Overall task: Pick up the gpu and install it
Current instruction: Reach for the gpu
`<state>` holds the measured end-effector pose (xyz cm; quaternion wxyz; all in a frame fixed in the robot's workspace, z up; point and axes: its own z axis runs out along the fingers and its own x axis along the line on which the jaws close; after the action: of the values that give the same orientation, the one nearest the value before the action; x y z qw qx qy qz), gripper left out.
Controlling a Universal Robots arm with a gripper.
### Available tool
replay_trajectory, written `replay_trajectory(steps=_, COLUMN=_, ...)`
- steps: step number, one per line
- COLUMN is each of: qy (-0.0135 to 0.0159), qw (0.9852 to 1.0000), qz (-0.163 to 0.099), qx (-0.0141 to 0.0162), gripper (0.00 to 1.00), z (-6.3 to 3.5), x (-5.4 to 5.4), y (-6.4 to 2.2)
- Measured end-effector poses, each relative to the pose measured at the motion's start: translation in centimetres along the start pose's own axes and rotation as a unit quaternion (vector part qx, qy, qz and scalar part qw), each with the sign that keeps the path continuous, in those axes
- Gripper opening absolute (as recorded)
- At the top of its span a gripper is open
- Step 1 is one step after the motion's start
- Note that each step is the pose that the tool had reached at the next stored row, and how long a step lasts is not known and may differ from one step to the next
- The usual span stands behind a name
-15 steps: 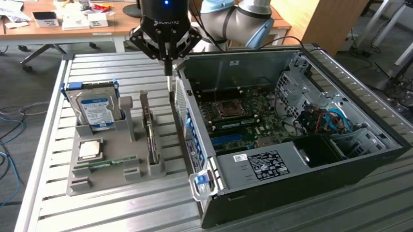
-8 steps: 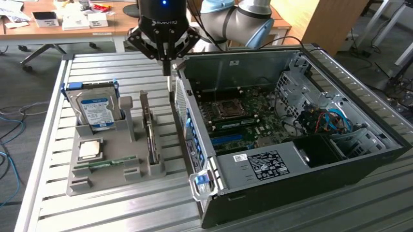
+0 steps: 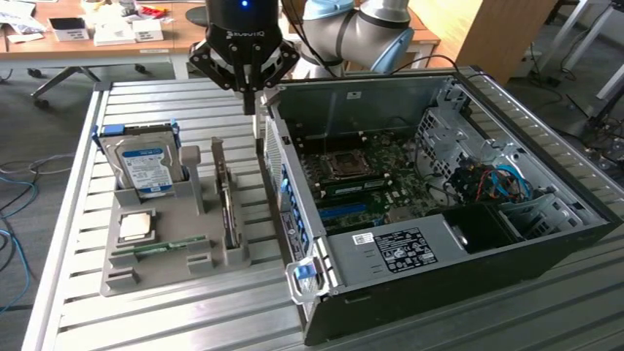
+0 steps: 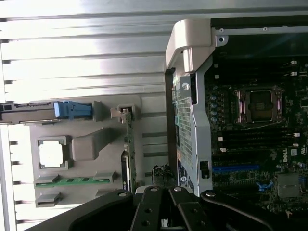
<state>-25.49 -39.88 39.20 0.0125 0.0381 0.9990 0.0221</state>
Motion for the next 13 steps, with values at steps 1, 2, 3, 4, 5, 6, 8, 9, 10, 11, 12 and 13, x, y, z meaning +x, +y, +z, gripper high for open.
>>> replay_trajectory(steps=1, qy=0.0, qw=1.0, qz=0.0, qx=0.0, gripper=0.11, z=0.0, x=0.02, y=0.0)
replay_trajectory(steps=2, qy=0.0, qw=1.0, qz=0.0, qx=0.0, gripper=0.11, z=0.0, x=0.02, y=0.0)
replay_trajectory(steps=3, qy=0.0, qw=1.0, qz=0.0, qx=0.0, gripper=0.11, z=0.0, x=0.02, y=0.0)
replay_trajectory(steps=4, qy=0.0, qw=1.0, qz=0.0, qx=0.0, gripper=0.11, z=0.0, x=0.02, y=0.0)
replay_trajectory(steps=5, qy=0.0, qw=1.0, qz=0.0, qx=0.0, gripper=0.11, z=0.0, x=0.02, y=0.0)
replay_trajectory(steps=6, qy=0.0, qw=1.0, qz=0.0, qx=0.0, gripper=0.11, z=0.0, x=0.02, y=0.0)
replay_trajectory(steps=8, qy=0.0, qw=1.0, qz=0.0, qx=0.0, gripper=0.11, z=0.0, x=0.02, y=0.0)
replay_trajectory(steps=9, qy=0.0, qw=1.0, qz=0.0, qx=0.0, gripper=0.11, z=-0.01, x=0.02, y=0.0)
replay_trajectory(steps=10, qy=0.0, qw=1.0, qz=0.0, qx=0.0, gripper=0.11, z=0.0, x=0.02, y=0.0)
replay_trajectory(steps=11, qy=0.0, qw=1.0, qz=0.0, qx=0.0, gripper=0.11, z=0.0, x=0.02, y=0.0)
replay_trajectory(steps=12, qy=0.0, qw=1.0, qz=0.0, qx=0.0, gripper=0.11, z=-0.01, x=0.08, y=-0.01)
replay_trajectory(steps=13, qy=0.0, qw=1.0, qz=0.0, qx=0.0, gripper=0.11, z=-0.01, x=0.16, y=-0.01)
